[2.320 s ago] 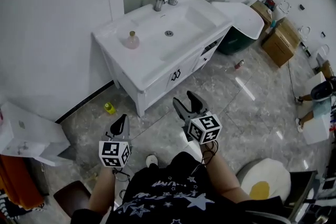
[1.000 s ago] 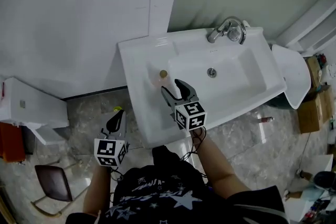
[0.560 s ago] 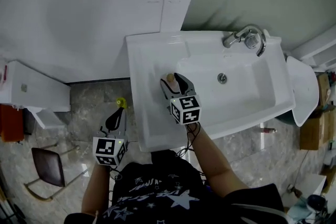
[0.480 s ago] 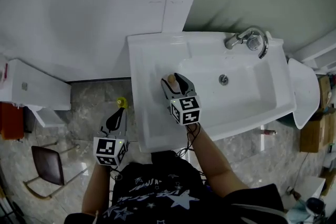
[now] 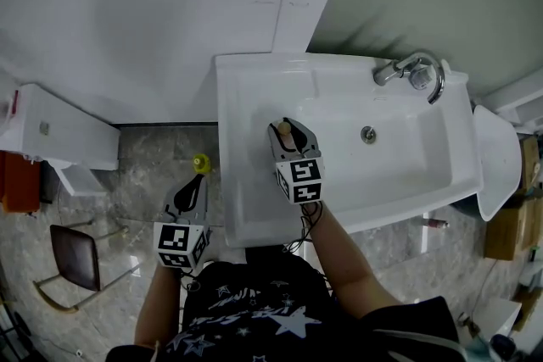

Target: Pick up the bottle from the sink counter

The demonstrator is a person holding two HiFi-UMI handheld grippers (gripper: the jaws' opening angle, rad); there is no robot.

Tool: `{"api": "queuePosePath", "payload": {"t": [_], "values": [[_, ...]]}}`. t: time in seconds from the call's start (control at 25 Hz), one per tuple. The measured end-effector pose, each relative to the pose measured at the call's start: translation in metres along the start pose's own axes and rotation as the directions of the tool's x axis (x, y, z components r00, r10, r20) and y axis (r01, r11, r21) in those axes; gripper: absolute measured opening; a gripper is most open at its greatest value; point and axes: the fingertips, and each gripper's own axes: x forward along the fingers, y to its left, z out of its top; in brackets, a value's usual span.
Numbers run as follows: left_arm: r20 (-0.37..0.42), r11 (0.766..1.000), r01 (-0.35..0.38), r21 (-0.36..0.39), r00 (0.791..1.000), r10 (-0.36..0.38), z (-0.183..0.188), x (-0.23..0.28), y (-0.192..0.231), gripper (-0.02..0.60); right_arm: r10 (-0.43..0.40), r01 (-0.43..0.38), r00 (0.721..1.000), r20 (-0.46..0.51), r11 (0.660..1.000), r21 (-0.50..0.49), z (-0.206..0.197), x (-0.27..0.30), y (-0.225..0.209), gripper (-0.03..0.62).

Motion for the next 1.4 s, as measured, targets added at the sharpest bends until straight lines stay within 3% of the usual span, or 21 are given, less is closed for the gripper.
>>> {"api": "queuePosePath", "payload": {"t": [0.32, 0.64, 1.4], "values": [[0.026, 1.0, 0.004, 0.002, 1.0, -0.004, -0.001, -0.022, 0.008, 0.021, -0.034, 0.034, 0.999, 0.029, 0.999, -0.002, 0.02, -0.019, 0.005, 0.137], [0.059, 0.997, 0.071, 0.03, 0.996, -0.073, -0.003, -0.061, 0.007, 0.021, -0.101, 0.099, 0.993, 0.065, 0.995, 0.028, 0.042, -0.07, 0.032, 0.137], [0.092, 0.967, 0.236, 0.093, 0.965, -0.244, -0.047, -0.187, -0.007, 0.021, -0.266, 0.261, 0.961, 0.072, 0.963, 0.072, 0.023, -0.224, 0.134, 0.137]]}}
